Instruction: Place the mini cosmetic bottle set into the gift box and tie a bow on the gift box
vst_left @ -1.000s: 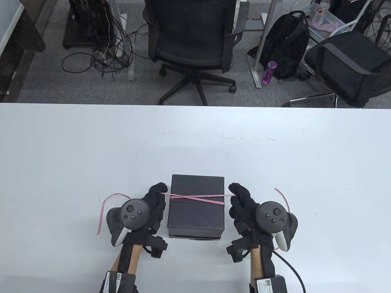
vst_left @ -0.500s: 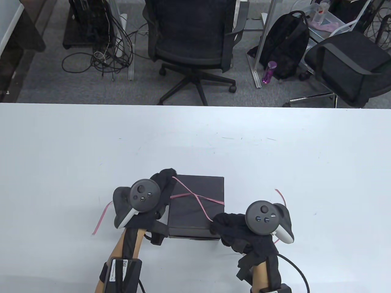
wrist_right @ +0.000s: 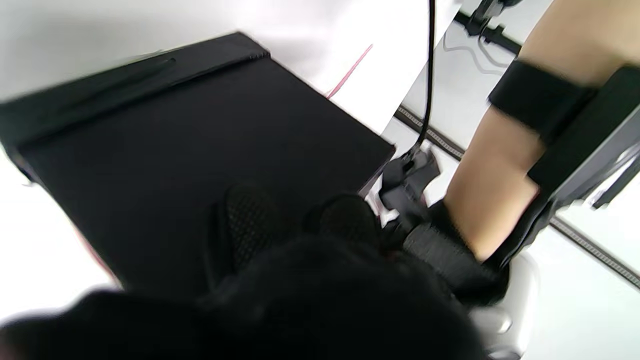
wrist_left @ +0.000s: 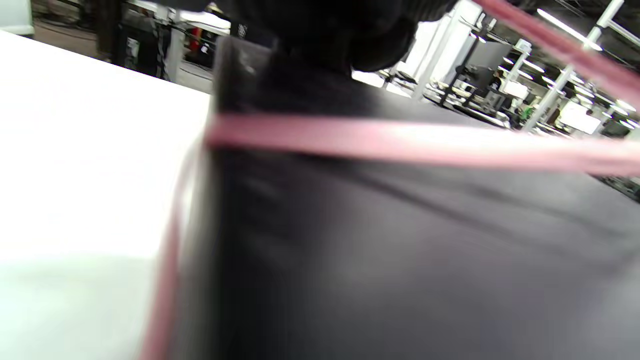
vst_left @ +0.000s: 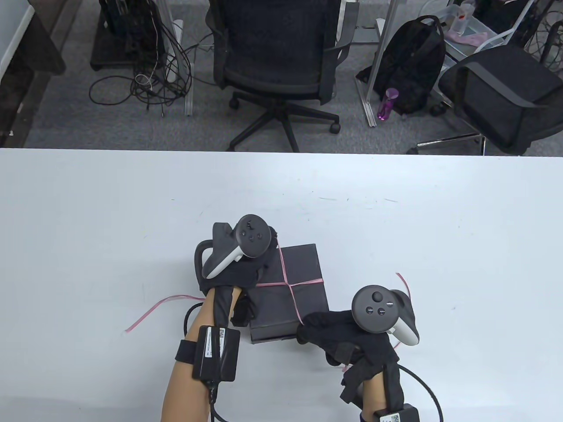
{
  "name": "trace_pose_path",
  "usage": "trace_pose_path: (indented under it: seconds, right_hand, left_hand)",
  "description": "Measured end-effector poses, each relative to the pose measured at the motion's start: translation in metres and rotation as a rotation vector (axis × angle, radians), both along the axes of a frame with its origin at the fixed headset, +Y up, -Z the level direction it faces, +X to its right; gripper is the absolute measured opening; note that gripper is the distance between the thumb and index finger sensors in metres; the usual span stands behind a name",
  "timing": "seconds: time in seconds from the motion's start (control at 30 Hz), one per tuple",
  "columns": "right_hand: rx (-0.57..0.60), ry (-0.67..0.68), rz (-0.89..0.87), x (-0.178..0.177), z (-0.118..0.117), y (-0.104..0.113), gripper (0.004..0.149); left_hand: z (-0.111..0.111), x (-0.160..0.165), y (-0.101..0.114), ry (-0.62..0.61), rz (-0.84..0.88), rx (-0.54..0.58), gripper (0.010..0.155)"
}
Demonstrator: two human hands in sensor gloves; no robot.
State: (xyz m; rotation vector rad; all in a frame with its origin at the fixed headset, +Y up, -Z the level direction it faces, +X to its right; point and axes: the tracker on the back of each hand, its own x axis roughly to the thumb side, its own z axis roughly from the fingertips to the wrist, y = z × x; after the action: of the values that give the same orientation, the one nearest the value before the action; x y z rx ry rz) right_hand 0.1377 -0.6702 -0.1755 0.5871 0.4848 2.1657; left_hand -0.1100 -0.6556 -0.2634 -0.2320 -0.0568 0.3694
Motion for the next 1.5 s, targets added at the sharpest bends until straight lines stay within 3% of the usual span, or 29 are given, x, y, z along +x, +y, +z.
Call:
trace_pose_path:
  seconds: [0.13, 0.23, 0.5, 0.73, 0.8, 0.97, 1.07, 1.5]
  right_hand:
    - [0.034, -0.136, 0.023, 0.008, -0.006, -0.005, 0.042]
    - [0.136, -0.267, 0.026, 0.007, -0.007, -0.008, 0.042]
    - [0.161, -0.278, -0.045, -0.005, -0.007, -0.017, 0.043]
    - [0.266, -0.261, 0.038, -0.017, -0.005, -0.018, 0.043]
    - [0.312, -0.288, 0.096, -0.017, -0.003, -0.015, 0.042]
    - [0.570, -0.289, 0.552, -0.024, 0.001, -0.008, 0.043]
    - [0.621, -0.322, 0.640, -0.026, 0.000, -0.014, 0.044]
    - [0.440, -0.211, 0.691, -0.032, -0.014, -0.064, 0.045]
  left_hand:
    - [0.020, -0.030, -0.006, 0.054, 0.080, 0.019, 0.044]
    - [0.047, -0.050, -0.019, 0.067, 0.290, 0.026, 0.045]
    - [0.106, -0.073, -0.038, 0.144, 0.436, 0.149, 0.045]
    - [0.119, -0.082, -0.057, 0.159, 0.529, 0.237, 0.045]
    - [0.119, -0.083, -0.057, 0.152, 0.517, 0.262, 0.045]
    - [0.118, -0.081, -0.055, 0.109, 0.236, 0.329, 0.045]
    - [0.118, -0.078, -0.060, 0.081, 0.122, 0.359, 0.045]
    - [0.113, -0.056, -0.095, 0.014, -0.093, 0.337, 0.045]
